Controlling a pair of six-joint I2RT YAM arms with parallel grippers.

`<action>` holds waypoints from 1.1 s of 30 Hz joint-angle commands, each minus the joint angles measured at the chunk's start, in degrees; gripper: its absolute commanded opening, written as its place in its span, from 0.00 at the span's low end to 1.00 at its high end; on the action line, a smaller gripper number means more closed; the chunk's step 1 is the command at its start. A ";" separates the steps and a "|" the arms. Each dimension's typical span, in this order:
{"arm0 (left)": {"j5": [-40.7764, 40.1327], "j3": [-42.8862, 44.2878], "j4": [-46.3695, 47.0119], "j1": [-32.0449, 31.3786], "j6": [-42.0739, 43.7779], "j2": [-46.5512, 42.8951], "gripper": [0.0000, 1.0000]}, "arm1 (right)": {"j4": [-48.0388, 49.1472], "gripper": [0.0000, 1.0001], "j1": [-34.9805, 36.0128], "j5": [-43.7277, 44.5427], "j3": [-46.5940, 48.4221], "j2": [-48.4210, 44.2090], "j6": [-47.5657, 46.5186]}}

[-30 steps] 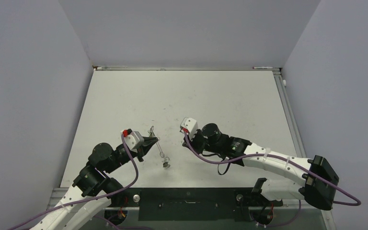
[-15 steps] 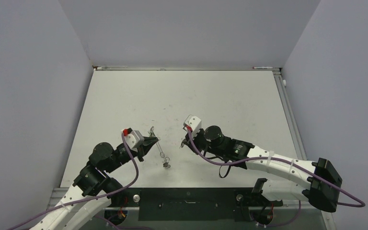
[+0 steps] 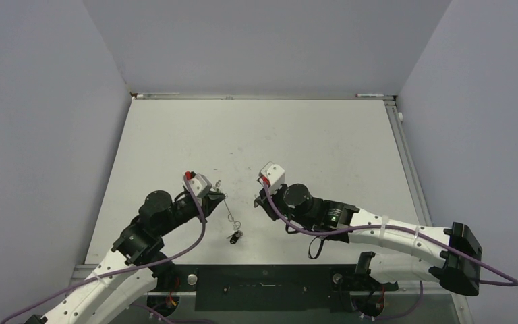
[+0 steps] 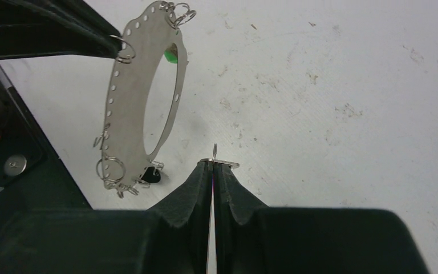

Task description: Put the keys on the keyring

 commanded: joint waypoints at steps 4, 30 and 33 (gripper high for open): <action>1.63 3.83 1.96 1.06 -1.26 -0.99 0.00 | -3.04 0.05 0.94 -9.20 7.35 -0.65 -4.34; 7.98 1.50 4.25 1.07 -1.09 -4.71 0.00 | -4.21 0.05 0.94 -30.40 14.95 5.84 -17.70; 8.18 1.41 4.19 1.11 -1.07 -4.86 0.00 | -3.73 0.05 0.79 -29.70 15.34 6.34 -17.45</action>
